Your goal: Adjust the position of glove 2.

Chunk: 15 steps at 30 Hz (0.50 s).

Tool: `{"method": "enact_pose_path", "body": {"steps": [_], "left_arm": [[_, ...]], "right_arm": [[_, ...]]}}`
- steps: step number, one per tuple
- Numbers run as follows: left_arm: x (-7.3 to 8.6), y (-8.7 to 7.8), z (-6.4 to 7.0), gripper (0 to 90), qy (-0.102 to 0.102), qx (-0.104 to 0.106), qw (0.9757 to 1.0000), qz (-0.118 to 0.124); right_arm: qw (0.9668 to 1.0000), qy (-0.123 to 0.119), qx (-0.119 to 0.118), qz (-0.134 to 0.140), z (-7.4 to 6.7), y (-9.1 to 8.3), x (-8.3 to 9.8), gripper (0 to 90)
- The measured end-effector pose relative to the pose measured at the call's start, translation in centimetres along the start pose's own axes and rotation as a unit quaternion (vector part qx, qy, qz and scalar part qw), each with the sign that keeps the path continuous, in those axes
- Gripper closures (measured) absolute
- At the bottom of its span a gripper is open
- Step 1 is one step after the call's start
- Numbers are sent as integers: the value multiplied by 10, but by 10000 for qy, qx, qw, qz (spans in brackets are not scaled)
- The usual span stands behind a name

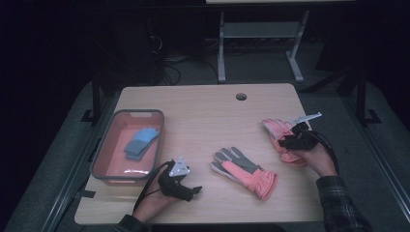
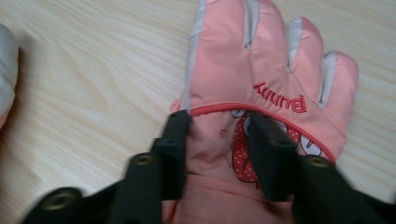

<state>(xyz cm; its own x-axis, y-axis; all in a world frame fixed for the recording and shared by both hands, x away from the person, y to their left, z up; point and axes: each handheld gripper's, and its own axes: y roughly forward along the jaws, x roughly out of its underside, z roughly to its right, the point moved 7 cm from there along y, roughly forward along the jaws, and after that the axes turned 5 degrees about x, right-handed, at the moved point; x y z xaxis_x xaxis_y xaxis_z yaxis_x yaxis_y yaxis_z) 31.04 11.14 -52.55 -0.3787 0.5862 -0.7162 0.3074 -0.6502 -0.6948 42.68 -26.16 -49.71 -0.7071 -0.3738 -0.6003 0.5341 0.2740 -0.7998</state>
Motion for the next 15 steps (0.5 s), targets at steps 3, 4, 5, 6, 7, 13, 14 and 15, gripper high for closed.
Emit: {"method": "enact_pose_path", "body": {"steps": [3, 4, 5, 6, 7, 13, 14, 15], "left_arm": [[0, 0, 0, 131, 0, 0, 10000, 4], [0, 0, 0, 131, 0, 0, 10000, 6], [0, 0, 0, 131, -1, 0, 10000, 0], [0, 0, 0, 131, -1, 0, 10000, 0], [0, 0, 0, 131, -1, -1, 10000, 1], [0, 0, 0, 131, 3, -9, 10000, -1], [0, 0, 0, 131, 11, -11, 10000, -4], [0, 0, 0, 131, 18, -9, 10000, -2]], "right_arm": [[9999, -68, -122, 57, -1, -1, 1, 786], [9998, -44, -162, 68, 0, -2, 1, 807], [9997, -17, -210, 90, 0, -2, 1, 817], [9997, 0, -232, 99, 1, -3, 2, 821], [9996, 3, -257, 142, 2, -4, 2, 825], [9982, 50, -468, 375, 4, -17, -3, 844], [9978, 40, -509, 416, 4, -20, -4, 845], [9975, 23, -535, 451, 2, -22, -5, 847]]}}
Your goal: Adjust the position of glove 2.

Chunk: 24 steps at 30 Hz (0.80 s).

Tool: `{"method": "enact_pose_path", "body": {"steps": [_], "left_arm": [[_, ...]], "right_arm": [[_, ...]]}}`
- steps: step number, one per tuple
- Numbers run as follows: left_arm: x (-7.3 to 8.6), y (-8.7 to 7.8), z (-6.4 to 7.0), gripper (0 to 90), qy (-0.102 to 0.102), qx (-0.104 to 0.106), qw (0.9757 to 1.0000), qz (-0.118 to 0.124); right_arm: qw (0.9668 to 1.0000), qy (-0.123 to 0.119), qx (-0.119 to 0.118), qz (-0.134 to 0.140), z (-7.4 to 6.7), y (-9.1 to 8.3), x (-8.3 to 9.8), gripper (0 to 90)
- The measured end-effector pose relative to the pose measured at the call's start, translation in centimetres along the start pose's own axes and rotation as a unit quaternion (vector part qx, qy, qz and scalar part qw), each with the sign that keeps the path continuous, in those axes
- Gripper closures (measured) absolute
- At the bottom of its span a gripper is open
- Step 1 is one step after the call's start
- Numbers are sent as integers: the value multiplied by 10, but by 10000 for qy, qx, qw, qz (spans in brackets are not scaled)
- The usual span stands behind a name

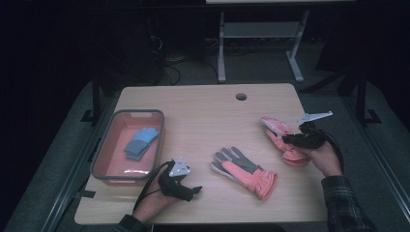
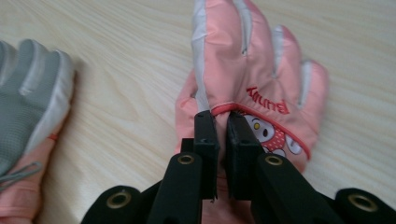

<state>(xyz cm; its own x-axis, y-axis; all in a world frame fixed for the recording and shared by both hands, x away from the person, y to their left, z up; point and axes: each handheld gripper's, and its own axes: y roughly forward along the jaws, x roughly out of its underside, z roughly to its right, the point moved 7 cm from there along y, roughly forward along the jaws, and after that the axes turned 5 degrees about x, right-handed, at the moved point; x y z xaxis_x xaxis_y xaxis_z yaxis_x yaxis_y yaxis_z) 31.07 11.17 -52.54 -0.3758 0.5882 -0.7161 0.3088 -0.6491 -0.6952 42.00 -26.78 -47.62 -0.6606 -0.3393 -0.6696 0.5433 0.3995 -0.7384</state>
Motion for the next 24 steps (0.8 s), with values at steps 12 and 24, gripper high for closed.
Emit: {"method": "enact_pose_path", "body": {"steps": [12, 24], "left_arm": [[0, 0, 0, 131, 8, 0, 10000, -6], [0, 0, 0, 131, 19, -12, 10000, 9]], "right_arm": [[9974, -462, -486, 277, -36, -24, -23, 848], [9881, -1033, -1074, 370, -84, -46, -38, 847]]}}
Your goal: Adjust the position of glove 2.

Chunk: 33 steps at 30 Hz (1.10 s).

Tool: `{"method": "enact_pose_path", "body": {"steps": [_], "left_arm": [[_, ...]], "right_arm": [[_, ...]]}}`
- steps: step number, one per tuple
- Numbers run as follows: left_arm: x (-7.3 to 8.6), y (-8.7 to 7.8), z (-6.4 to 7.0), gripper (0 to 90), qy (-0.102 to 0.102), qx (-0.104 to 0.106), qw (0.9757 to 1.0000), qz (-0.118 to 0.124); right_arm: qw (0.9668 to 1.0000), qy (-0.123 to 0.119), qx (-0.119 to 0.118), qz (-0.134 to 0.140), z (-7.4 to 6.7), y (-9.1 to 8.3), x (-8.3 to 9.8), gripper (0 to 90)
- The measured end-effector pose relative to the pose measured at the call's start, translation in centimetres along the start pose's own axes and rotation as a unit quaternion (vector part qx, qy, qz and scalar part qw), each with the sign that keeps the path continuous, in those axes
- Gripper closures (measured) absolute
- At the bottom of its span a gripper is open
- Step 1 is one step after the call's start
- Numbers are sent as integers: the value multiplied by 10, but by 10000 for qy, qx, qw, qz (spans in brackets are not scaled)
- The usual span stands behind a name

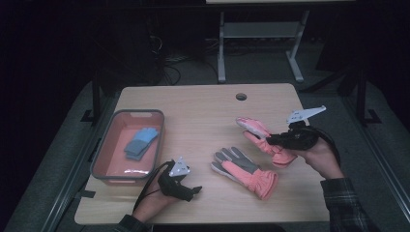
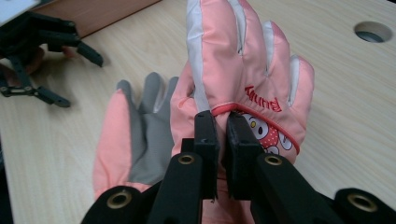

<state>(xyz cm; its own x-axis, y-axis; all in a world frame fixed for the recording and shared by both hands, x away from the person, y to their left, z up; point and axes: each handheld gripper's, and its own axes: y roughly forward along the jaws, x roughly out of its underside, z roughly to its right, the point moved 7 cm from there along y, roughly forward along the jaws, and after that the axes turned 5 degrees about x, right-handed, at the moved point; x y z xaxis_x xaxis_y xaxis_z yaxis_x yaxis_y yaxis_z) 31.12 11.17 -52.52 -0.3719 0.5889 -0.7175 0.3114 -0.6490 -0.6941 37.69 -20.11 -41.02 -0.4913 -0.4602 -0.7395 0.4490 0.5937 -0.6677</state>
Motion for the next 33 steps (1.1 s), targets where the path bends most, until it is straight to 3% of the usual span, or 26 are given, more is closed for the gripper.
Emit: {"method": "enact_pose_path", "body": {"steps": [4, 15, 25, 33], "left_arm": [[0, 0, 0, 131, -4, 0, 10000, 2], [0, 0, 0, 131, -12, 3, 10000, -2], [0, 0, 1, 131, -35, 18, 10000, -14], [0, 0, 1, 131, -33, 13, 10000, 0]], "right_arm": [[9997, -205, -124, -37, -14, 2, -2, 847], [9975, -473, -494, -169, -49, 9, -1, 846], [9949, -705, -656, -293, -68, 15, -2, 844], [9925, -823, -647, -627, -76, 30, 6, 841]]}}
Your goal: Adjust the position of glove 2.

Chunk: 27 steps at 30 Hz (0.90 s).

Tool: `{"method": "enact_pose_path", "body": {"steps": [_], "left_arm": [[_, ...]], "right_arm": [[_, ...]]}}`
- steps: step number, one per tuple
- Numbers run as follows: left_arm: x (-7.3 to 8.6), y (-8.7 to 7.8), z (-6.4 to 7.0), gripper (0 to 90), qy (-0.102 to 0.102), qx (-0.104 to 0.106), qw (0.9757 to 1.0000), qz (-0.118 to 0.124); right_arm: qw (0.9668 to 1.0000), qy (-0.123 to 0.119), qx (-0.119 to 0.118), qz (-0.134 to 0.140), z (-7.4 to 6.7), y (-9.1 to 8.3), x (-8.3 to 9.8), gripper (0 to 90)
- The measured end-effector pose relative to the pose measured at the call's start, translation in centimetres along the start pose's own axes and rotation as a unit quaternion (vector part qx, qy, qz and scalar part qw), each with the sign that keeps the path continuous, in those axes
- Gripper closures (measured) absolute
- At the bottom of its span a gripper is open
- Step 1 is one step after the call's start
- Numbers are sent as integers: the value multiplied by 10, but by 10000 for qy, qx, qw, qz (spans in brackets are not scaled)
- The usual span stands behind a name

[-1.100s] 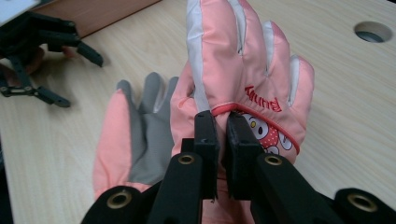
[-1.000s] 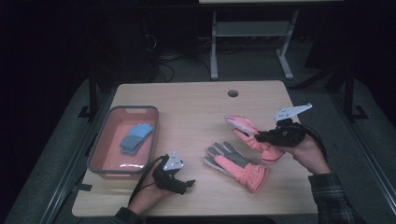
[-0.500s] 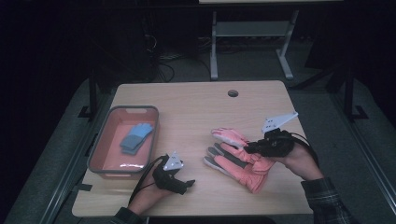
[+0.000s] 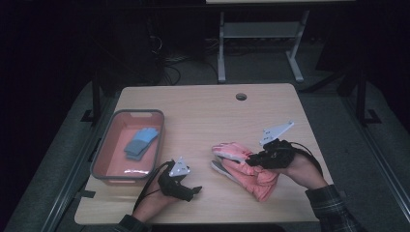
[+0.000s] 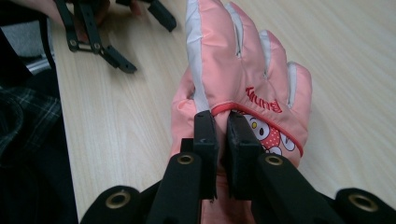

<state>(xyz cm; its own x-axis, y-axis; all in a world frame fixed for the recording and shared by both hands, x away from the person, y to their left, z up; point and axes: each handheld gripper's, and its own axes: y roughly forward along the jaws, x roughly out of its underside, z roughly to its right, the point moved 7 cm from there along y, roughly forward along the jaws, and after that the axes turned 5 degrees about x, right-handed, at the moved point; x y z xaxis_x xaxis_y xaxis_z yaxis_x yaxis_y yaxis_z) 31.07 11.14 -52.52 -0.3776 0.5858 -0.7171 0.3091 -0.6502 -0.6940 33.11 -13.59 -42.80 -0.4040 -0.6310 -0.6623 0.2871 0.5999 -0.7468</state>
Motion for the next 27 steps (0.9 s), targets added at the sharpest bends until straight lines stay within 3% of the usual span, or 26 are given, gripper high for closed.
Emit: {"method": "enact_pose_path", "body": {"steps": [7, 11, 15, 20, 23, 27], "left_arm": [[0, 0, 0, 130, -12, -2, 10000, 8], [0, 0, 0, 130, -9, -3, 10000, 7], [0, 0, 0, 130, -22, 2, 10000, 3], [-1, 1, 0, 129, -16, -6, 10000, 3], [-3, 0, 0, 162, -81, -54, 9999, -67], [-6, -2, 3, 332, -123, -58, 9998, -121]], "right_arm": [[9993, -255, 93, -253, -5, 17, 3, 837], [9994, -217, 47, -278, -7, 21, 3, 787], [9999, -92, 107, -71, -6, 12, -3, 644], [9992, 77, 271, 280, -2, -4, -11, 553], [9980, 192, 321, 513, 4, -16, -14, 588], [9955, 427, 559, 638, 20, -29, -8, 767]]}}
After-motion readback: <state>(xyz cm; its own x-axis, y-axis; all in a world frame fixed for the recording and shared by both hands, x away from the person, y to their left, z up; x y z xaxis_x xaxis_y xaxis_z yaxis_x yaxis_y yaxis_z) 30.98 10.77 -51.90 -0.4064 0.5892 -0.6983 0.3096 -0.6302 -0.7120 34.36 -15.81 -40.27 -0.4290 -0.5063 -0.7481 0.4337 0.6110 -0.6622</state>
